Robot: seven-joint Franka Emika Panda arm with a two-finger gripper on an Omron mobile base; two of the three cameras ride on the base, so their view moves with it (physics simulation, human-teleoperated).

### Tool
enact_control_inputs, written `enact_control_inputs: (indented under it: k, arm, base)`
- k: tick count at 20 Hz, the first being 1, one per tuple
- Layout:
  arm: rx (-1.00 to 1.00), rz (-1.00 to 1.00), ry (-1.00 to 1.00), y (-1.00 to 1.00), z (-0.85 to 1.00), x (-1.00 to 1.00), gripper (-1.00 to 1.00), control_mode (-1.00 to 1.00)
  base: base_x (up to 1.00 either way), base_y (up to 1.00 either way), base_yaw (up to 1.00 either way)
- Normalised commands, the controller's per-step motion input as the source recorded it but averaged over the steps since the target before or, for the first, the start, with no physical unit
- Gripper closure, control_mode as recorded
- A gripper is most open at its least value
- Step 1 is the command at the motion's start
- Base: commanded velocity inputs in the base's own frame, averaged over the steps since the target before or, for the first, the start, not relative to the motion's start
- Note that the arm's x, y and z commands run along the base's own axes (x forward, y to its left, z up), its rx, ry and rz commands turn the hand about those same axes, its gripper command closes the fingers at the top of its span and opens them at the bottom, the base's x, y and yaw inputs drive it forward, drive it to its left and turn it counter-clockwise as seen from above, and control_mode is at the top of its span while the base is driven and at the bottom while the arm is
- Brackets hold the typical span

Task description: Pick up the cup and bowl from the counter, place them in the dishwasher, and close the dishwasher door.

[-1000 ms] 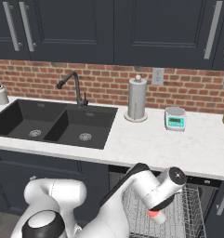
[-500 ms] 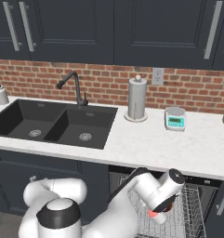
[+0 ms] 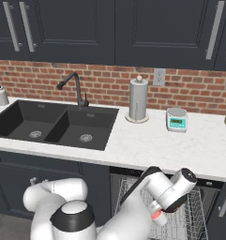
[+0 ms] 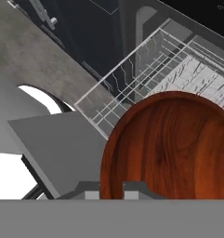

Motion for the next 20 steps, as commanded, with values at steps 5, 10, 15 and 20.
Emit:
enact_control_inputs:
  k: [5,10,15,20]
  arm:
    - [0.00,0.00,0.08,-0.03,-0.57,0.03,1.00,-1.00]
    - [0.00,0.00,0.10,-0.07,-0.59,0.05,1.00,-1.00]
    - [0.00,0.00,0.05,-0.14,-0.43,0.04,1.00,-1.00]
    - [0.00,0.00,0.00,-0.27,-0.09,0.12,1.00,-1.00]
  base:
    - [0.00,0.00,0.00]
    - [0.00,0.00,0.00]
    - [0.00,0.00,0.00]
    - [0.00,0.00,0.00]
